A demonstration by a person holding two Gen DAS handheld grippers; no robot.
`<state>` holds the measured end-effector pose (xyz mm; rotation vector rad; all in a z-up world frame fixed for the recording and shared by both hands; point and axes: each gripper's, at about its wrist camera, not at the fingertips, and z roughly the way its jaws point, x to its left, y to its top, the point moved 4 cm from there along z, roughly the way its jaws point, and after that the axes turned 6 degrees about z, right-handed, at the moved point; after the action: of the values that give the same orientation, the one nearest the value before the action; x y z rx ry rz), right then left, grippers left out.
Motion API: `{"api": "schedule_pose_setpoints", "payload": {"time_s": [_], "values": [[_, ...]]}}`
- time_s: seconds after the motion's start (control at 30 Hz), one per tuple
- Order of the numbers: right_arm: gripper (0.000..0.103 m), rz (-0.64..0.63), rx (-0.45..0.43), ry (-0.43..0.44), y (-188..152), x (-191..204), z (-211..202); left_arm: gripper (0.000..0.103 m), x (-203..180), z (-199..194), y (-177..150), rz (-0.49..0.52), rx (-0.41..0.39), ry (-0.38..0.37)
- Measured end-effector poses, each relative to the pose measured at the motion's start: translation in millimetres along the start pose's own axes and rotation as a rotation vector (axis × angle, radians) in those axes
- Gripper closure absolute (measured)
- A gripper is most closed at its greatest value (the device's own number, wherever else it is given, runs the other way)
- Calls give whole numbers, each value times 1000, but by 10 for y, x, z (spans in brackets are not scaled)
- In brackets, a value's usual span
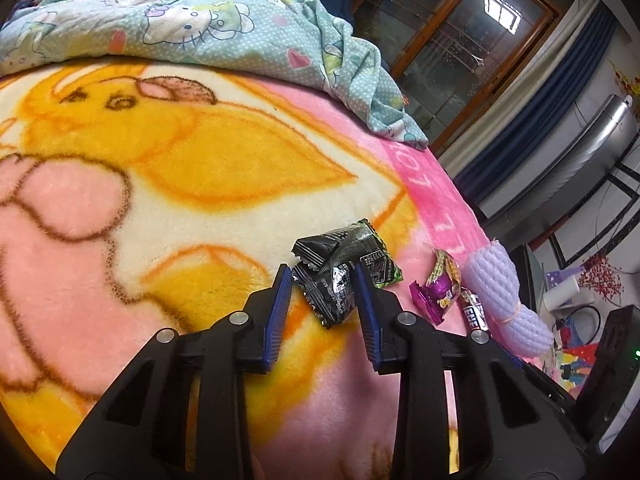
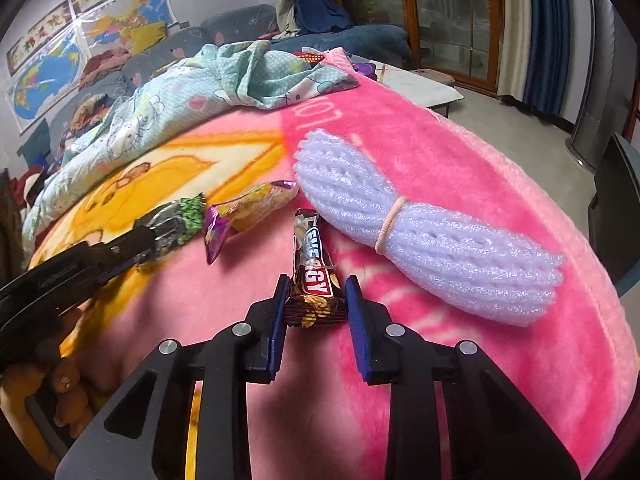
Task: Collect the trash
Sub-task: 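Grasp the black wrapper with the left gripper while the right gripper grasps the chocolate bar, then carry the black wrapper and chocolate bar with both grippers over the yellow bin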
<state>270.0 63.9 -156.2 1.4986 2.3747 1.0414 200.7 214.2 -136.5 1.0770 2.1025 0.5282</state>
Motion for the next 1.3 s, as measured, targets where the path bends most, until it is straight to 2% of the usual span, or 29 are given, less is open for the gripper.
{"api": "schedule_pose_setpoints", "payload": {"time_s": [0.17,0.33,0.67,0.83,1.3], "values": [[76,14,3,24,-101,11,-101,87,-54,-18,-34,24,9,-22],[76,-4,8,42,-254,62,-207,91,-104,-88,-104,37,11,-46],[76,-60,39,98,-645,140,-531,92,-245,-362,-308,77,12,-94],[76,-78,47,127,-758,164,-705,92,-407,-540,-387,130,-12,-109],[76,-107,3,158,-799,107,-1257,92,-865,-1022,-408,260,-114,-172]]}}
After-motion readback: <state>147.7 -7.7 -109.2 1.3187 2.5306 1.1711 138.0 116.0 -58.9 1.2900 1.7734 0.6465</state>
